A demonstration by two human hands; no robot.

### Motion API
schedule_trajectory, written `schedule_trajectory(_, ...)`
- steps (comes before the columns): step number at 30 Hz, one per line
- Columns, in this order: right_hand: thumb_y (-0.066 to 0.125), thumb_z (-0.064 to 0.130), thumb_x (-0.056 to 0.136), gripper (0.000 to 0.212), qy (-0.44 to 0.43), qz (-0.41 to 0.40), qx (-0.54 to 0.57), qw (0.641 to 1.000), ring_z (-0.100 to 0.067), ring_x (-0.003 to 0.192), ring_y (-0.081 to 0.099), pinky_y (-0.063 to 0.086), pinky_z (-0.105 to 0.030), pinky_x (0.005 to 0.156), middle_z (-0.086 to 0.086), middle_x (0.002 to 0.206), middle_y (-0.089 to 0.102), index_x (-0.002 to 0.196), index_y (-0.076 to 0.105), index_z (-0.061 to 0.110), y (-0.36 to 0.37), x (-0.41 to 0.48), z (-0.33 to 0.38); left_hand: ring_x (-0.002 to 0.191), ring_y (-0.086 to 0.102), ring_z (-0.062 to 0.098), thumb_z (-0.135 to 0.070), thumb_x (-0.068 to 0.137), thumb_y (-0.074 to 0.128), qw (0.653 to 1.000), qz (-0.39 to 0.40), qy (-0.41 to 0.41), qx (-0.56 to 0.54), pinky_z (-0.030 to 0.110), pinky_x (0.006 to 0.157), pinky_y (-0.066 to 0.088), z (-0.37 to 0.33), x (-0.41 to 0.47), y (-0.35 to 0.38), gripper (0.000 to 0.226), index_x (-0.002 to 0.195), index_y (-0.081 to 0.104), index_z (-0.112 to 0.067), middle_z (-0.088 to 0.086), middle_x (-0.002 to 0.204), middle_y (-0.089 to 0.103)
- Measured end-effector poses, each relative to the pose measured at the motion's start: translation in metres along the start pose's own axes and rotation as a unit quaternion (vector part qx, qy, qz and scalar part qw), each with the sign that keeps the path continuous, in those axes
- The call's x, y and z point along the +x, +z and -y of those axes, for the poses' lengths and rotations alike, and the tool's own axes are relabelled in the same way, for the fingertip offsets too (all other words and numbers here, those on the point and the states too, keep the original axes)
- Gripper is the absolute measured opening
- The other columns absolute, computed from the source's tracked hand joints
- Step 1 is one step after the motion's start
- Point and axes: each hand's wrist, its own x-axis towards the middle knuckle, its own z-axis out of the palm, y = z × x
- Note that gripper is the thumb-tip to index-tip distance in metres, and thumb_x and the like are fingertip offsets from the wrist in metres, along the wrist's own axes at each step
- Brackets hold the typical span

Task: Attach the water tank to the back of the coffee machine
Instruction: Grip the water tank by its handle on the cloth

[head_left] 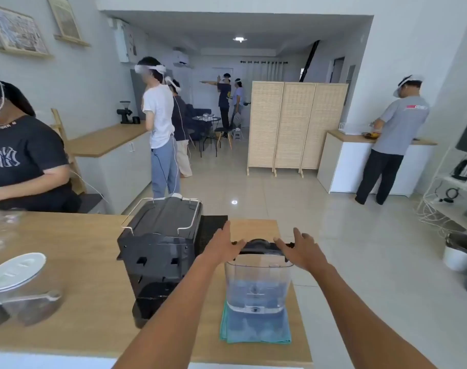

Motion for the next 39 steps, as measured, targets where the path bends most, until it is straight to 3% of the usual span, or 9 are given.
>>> schedule_trajectory(5, 0.049, 0.080, 0.076, 0.110, 0.017, 0.036, 0.096, 0.995, -0.036, 0.134, 0.043, 0.042, -0.043, 0.102, -0.019, 0.147, 0.044, 0.153, 0.023, 0.006, 0.010, -0.003, -0.006, 0.143, 0.039, 0.032, -0.065, 0.084, 0.063, 0.992, 0.003, -0.107, -0.068, 0.038, 0.114, 0.036, 0.010, -0.001, 0.008, 0.114, 0.160, 0.004, -0.004, 0.012, 0.158, 0.040)
schedule_trajectory(8, 0.052, 0.083, 0.070, 0.107, 0.026, 0.056, 0.146, 0.987, -0.031, 0.119, 0.055, 0.044, -0.036, 0.084, -0.015, 0.132, 0.057, 0.142, 0.040, 0.005, 0.010, -0.001, -0.010, 0.112, 0.060, 0.022, -0.076, 0.074, 0.061, 0.988, 0.024, -0.120, -0.099, 0.033, 0.094, 0.047, 0.016, 0.003, 0.010, 0.095, 0.137, 0.055, -0.004, 0.007, 0.123, 0.064)
schedule_trajectory(10, 0.054, 0.083, 0.069, 0.089, 0.020, 0.066, 0.184, 0.981, -0.025, 0.106, 0.059, 0.044, -0.032, 0.078, -0.009, 0.117, 0.064, 0.122, 0.053, 0.011, 0.012, 0.000, -0.013, 0.091, 0.059, 0.015, -0.066, 0.085, 0.062, 0.986, 0.033, -0.099, -0.133, 0.028, 0.079, 0.044, 0.019, 0.000, 0.011, 0.065, 0.112, 0.067, -0.007, 0.004, 0.105, 0.062)
schedule_trajectory(14, 0.063, 0.068, 0.079, 0.065, 0.000, 0.061, 0.246, 0.967, -0.020, 0.103, 0.057, 0.040, -0.027, 0.078, 0.001, 0.111, 0.062, 0.119, 0.055, 0.018, 0.011, -0.005, -0.012, 0.122, 0.059, 0.025, -0.063, 0.079, 0.072, 0.979, -0.011, -0.086, -0.184, 0.038, 0.105, 0.045, 0.028, 0.001, 0.018, 0.075, 0.132, 0.063, -0.012, 0.009, 0.131, 0.066)
schedule_trajectory(18, 0.071, 0.054, 0.081, 0.067, -0.024, 0.027, 0.290, 0.956, -0.017, 0.114, 0.054, 0.040, -0.027, 0.090, 0.007, 0.117, 0.056, 0.135, 0.049, 0.021, 0.015, -0.009, -0.012, 0.109, 0.068, 0.013, -0.065, 0.065, 0.080, 0.974, -0.065, -0.052, -0.211, 0.038, 0.103, 0.050, 0.034, -0.003, 0.022, 0.073, 0.128, 0.066, -0.031, -0.008, 0.114, 0.075)
schedule_trajectory(22, 0.075, 0.047, 0.080, 0.061, -0.063, -0.010, 0.304, 0.951, -0.018, 0.112, 0.059, 0.051, -0.033, 0.093, 0.008, 0.120, 0.060, 0.133, 0.048, 0.030, 0.016, -0.010, -0.013, 0.089, 0.075, 0.011, -0.067, 0.063, 0.081, 0.968, -0.107, -0.006, -0.227, 0.043, 0.096, 0.056, 0.039, -0.005, 0.027, 0.069, 0.127, 0.064, -0.048, -0.008, 0.093, 0.081)
schedule_trajectory(24, 0.076, 0.042, 0.081, 0.061, -0.081, -0.012, 0.313, 0.946, -0.017, 0.110, 0.061, 0.053, -0.037, 0.095, 0.009, 0.119, 0.061, 0.133, 0.047, 0.034, 0.015, -0.011, -0.013, 0.088, 0.074, 0.011, -0.066, 0.064, 0.082, 0.966, -0.125, 0.015, -0.226, 0.044, 0.093, 0.058, 0.038, -0.011, 0.028, 0.070, 0.129, 0.064, -0.047, -0.010, 0.095, 0.080)
schedule_trajectory(33, 0.081, 0.047, 0.073, 0.072, -0.105, -0.054, 0.300, 0.947, -0.005, 0.107, 0.058, 0.043, -0.017, 0.085, 0.019, 0.121, 0.062, 0.136, 0.047, 0.036, 0.019, -0.011, -0.014, 0.116, 0.064, 0.008, -0.051, 0.059, 0.092, 0.946, -0.229, 0.010, -0.228, 0.035, 0.103, 0.051, 0.035, -0.018, 0.034, 0.074, 0.126, 0.072, -0.026, -0.009, 0.121, 0.074)
schedule_trajectory(39, 0.081, 0.041, 0.076, 0.056, -0.104, -0.085, 0.292, 0.947, -0.006, 0.099, 0.061, 0.049, -0.025, 0.087, 0.022, 0.106, 0.064, 0.124, 0.053, 0.042, 0.018, -0.010, -0.017, 0.076, 0.070, -0.006, -0.039, 0.062, 0.095, 0.937, -0.250, -0.017, -0.244, 0.019, 0.073, 0.054, 0.030, -0.016, 0.032, 0.054, 0.112, 0.079, -0.024, -0.013, 0.087, 0.079)
